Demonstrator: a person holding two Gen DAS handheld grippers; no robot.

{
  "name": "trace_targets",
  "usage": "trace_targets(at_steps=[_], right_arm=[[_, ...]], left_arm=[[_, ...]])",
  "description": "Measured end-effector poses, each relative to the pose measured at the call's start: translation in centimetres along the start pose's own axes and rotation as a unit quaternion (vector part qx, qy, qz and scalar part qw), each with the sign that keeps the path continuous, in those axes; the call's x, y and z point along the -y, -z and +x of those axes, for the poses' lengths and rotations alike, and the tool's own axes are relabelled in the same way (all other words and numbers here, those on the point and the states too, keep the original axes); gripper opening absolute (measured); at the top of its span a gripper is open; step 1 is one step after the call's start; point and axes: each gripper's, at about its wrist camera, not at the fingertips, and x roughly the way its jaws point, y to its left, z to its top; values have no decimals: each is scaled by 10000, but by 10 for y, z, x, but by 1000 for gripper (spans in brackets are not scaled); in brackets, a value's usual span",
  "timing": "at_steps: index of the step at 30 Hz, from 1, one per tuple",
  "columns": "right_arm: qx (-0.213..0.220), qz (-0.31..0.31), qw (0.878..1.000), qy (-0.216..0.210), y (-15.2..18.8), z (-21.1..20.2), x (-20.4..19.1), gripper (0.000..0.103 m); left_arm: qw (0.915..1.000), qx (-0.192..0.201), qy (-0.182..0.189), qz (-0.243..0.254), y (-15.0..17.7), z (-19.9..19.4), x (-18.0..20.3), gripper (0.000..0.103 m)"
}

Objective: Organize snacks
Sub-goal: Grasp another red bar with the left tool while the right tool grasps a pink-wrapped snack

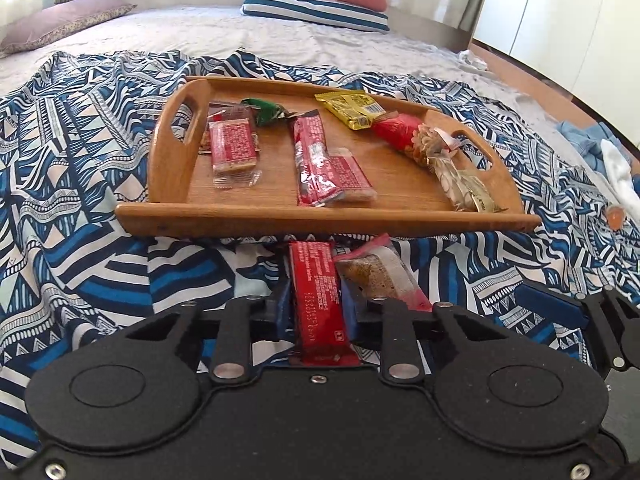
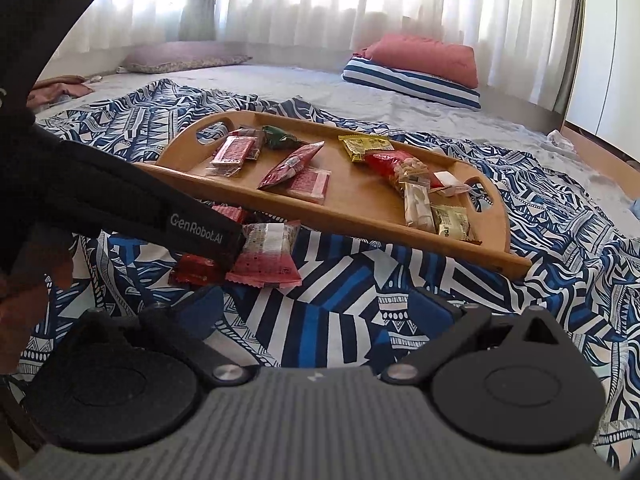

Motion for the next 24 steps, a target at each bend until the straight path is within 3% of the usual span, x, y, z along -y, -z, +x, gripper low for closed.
trace_targets(at_steps=[11,24], right_arm=[[-119,463,9987,-190,-12,12,0,103],[-135,459,9986,-234,-29,26,-18,92]], left_arm=[[9993,262,-265,31,1,-30,-36,23],[9986,315,-406,-81,6,-34,-55,23]])
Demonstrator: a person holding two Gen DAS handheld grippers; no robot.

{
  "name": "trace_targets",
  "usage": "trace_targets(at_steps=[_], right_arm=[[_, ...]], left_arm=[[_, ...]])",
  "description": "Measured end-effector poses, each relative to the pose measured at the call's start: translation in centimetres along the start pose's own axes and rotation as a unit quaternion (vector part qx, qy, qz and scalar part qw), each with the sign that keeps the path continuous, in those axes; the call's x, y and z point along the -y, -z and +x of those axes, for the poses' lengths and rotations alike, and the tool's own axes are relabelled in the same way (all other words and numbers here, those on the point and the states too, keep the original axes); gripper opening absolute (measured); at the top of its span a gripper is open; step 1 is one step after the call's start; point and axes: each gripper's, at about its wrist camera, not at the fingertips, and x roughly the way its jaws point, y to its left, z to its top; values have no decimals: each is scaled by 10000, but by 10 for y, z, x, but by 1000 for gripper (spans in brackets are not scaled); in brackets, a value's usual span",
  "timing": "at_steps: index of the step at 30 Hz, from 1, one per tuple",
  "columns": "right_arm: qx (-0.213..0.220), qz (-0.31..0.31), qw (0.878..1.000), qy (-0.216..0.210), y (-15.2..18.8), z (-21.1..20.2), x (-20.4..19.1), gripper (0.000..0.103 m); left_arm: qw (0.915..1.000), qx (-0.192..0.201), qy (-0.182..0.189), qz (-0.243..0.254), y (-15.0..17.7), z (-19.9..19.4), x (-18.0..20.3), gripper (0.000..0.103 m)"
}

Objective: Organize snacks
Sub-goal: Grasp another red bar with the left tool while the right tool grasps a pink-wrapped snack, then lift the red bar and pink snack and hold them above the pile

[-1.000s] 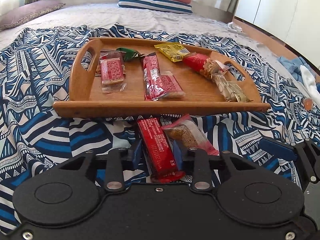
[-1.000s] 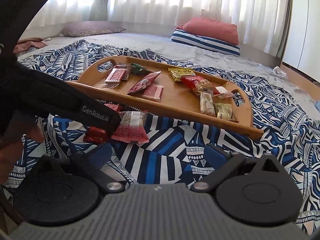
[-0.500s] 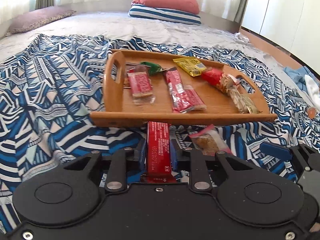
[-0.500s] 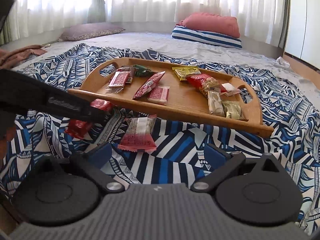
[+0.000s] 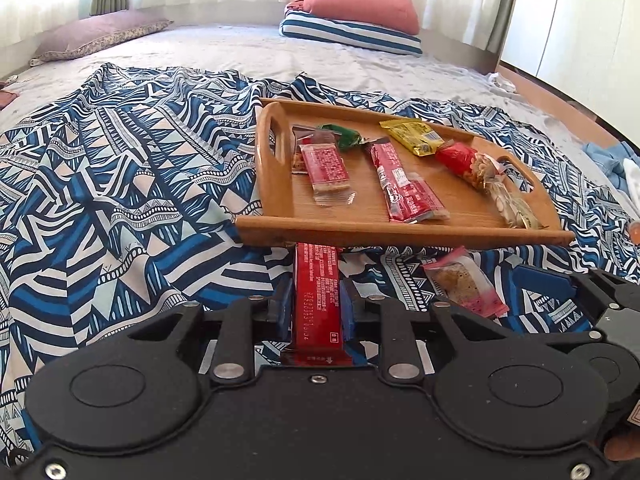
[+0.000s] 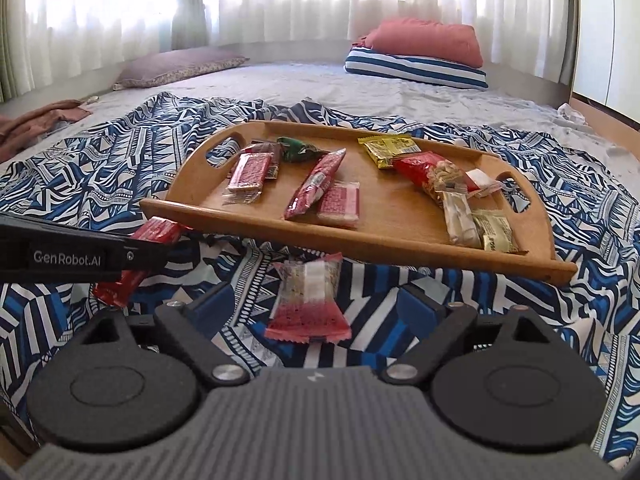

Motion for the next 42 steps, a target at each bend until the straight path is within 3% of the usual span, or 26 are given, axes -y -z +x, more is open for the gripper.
trace_targets(at_steps=[7,17,22,42], right_arm=[[-85,46,9999,79,-2,10,-7,78],[-167,225,9995,120,0,16,-1,74],[-146,213,9996,133,0,15,-1,65],[-97,202,9997,127,2,14,-2,48]], left_arm=[[10000,-52,-3,7,2,3,0,23],[9999,-102,-46,-28,4,7,-2,23],[9999,-111,-56,-18,5,8,-1,23],[9999,-97,-74,-4,6,9,-1,23]])
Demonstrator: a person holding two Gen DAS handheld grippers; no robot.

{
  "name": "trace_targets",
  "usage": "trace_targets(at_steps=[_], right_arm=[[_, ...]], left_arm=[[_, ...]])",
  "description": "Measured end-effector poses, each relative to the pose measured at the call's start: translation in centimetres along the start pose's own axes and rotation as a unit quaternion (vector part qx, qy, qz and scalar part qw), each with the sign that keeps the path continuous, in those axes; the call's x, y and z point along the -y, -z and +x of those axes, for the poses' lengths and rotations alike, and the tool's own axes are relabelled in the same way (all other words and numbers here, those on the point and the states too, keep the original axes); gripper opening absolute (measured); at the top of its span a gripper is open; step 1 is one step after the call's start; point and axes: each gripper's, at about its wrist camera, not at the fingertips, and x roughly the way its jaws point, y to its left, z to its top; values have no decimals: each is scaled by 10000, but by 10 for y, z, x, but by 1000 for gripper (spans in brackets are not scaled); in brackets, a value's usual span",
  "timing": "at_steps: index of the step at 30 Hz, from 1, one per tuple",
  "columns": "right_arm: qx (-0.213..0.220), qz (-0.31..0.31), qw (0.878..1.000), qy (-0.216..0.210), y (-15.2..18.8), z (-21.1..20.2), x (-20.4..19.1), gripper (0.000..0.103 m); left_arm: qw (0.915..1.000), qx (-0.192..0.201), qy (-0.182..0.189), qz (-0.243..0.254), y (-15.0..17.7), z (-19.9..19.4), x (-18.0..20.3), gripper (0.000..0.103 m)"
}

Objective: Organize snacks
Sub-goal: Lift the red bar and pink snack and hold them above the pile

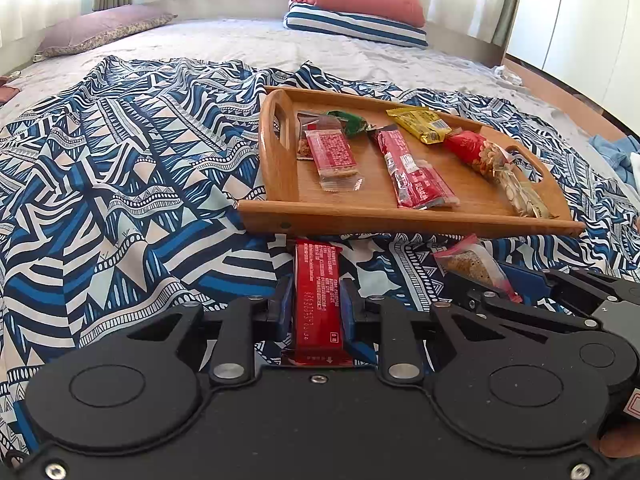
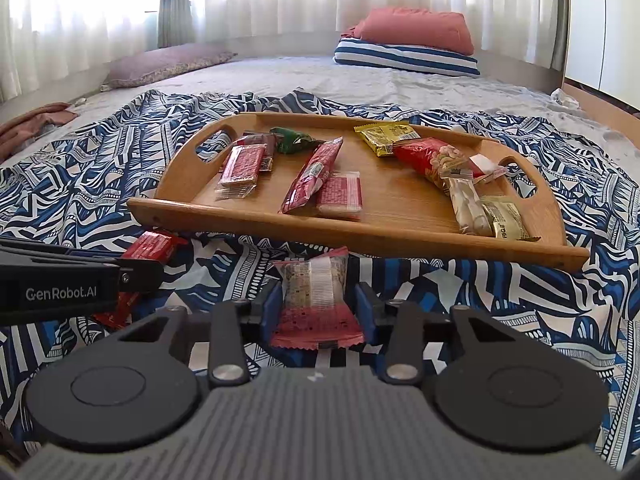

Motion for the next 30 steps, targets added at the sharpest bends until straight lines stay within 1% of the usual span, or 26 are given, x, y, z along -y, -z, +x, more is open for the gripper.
trace_targets(at_steps=[6,16,23,25,30], right_arm=[[-1,59,10000,-14,0,-1,1,46],[70,3,9999,-78,-1,-8,1,39],[140,-28,9999,-82,-2,-15,1,38],[151,-20,9998,-82,-2,-16,1,36],[175,-3,9998,-86,-2,-20,3,36]], left_arm=[[10000,0,2,-1,0,-1,0,23],[10000,42,-51,8,-2,-3,2,23],[9999,101,-72,13,-2,-9,6,23],[9999,112,-71,15,-3,-10,7,23],[9999,134,-58,46,-3,-12,10,23]])
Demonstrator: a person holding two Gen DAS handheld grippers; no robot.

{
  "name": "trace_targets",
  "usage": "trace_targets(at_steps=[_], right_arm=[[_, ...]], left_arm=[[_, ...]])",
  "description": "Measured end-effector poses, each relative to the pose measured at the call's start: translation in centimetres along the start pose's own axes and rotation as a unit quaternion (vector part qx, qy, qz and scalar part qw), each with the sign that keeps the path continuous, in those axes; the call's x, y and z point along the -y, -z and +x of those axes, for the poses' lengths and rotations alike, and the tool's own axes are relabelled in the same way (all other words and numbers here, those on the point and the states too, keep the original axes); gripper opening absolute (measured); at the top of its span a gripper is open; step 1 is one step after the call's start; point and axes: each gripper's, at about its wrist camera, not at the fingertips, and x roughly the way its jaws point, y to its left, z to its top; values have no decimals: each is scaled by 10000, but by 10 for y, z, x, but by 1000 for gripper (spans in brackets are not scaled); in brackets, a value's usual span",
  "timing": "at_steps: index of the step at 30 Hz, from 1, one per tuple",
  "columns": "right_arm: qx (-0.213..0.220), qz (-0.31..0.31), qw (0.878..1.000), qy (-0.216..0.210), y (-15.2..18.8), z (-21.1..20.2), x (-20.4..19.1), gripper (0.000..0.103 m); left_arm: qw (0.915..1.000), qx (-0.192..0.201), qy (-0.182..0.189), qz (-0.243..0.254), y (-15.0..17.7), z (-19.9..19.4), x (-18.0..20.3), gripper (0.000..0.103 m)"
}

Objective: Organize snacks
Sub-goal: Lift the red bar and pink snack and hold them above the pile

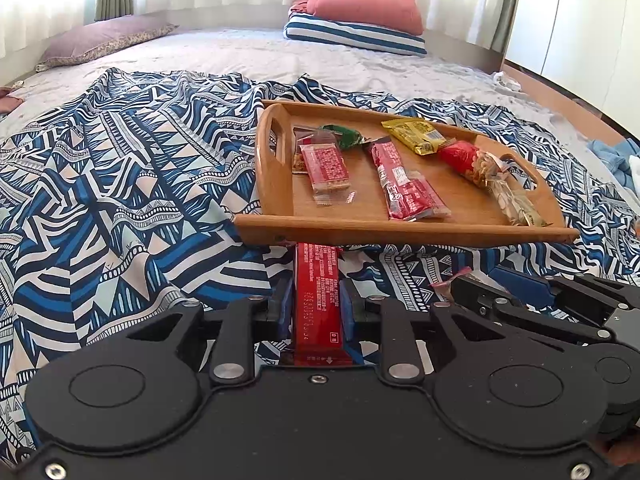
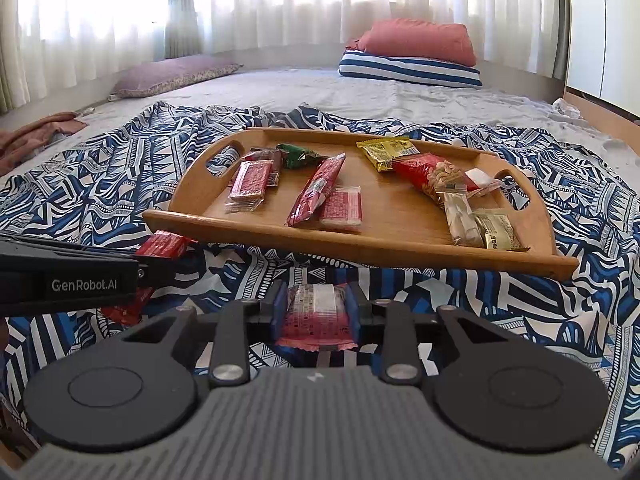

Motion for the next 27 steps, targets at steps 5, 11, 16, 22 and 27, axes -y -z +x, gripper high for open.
trace_targets(at_steps=[5,11,16,22,27], right_arm=[[-36,-124,9999,41,1,2,-2,38],[-88,-318,9994,80,-1,10,-7,47],[-127,-387,9991,128,-1,17,-10,56],[-167,-420,9989,142,1,22,-11,57],[-214,-382,9990,86,2,29,-8,60]], left_arm=[[10000,-34,43,42,3,0,4,23],[9999,-83,95,84,6,2,9,23],[9998,-109,123,94,7,4,11,23],[9998,-141,125,84,6,7,10,23],[9998,-151,127,80,7,9,9,23]])
